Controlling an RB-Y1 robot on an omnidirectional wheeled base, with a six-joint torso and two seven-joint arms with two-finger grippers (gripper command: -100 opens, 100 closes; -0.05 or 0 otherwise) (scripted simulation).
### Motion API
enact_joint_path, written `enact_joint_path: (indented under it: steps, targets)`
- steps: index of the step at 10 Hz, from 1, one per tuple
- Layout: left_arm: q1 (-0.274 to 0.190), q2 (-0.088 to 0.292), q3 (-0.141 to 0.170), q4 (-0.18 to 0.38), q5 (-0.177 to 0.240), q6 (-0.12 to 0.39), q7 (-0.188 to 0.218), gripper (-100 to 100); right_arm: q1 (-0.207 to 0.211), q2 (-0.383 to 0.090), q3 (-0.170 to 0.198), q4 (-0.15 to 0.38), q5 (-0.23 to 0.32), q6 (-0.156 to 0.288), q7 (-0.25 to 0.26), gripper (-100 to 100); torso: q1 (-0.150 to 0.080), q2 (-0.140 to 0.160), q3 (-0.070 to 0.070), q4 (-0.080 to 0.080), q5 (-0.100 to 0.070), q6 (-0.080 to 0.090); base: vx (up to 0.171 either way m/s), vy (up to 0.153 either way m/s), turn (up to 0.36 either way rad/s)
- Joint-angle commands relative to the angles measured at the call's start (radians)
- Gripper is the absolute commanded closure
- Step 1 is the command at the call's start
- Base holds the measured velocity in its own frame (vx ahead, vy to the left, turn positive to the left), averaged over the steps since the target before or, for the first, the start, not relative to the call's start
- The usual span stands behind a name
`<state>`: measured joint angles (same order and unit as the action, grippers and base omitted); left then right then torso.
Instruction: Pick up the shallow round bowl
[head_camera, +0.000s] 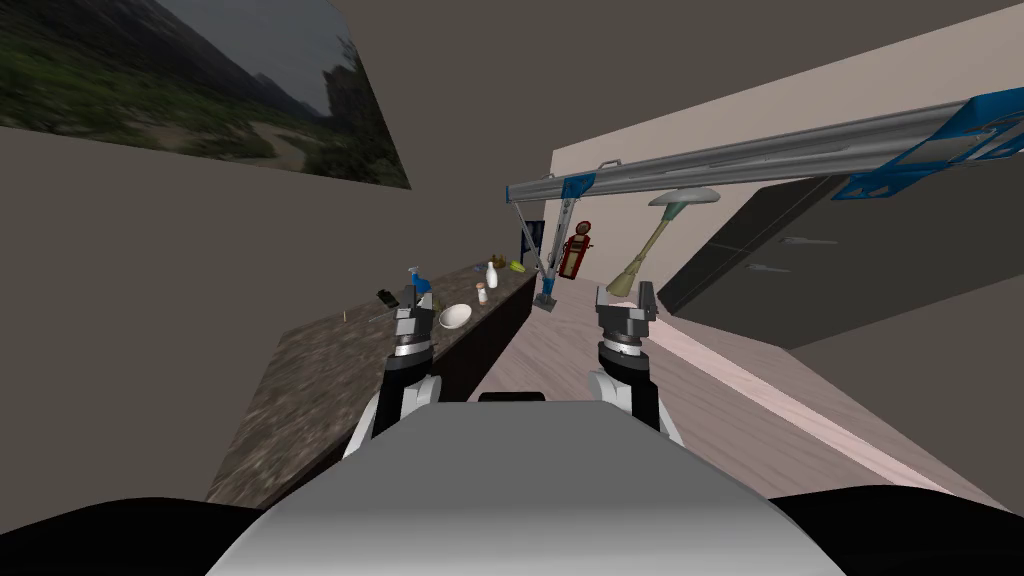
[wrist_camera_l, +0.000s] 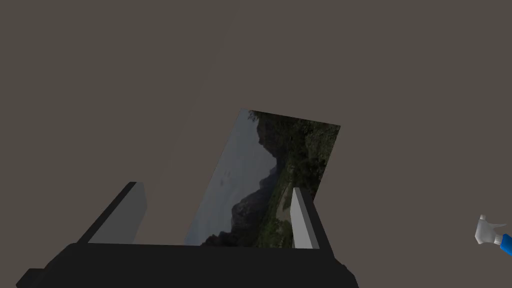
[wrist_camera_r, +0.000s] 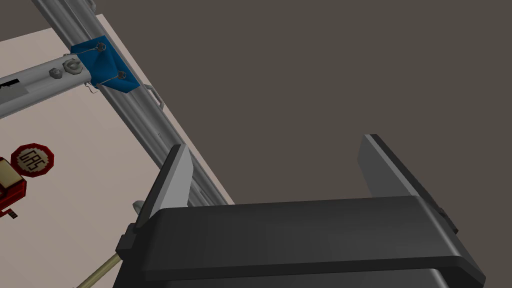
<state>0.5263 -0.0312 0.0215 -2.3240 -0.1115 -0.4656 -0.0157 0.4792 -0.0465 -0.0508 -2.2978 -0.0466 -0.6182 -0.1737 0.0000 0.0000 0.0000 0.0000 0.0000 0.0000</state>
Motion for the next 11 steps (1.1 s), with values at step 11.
enact_joint_path:
  steps: [11]
  targets:
    - [-0.060, 0.214, 0.061, -0.047, 0.081, 0.278, 0.093, -100, 0.000, 0.000, 0.000, 0.000, 0.000, 0.000, 0.000, 0, -0.002, 0.001, 0.001, 0.000, 0.000, 0.000, -0.021, -0.027, -0.018]
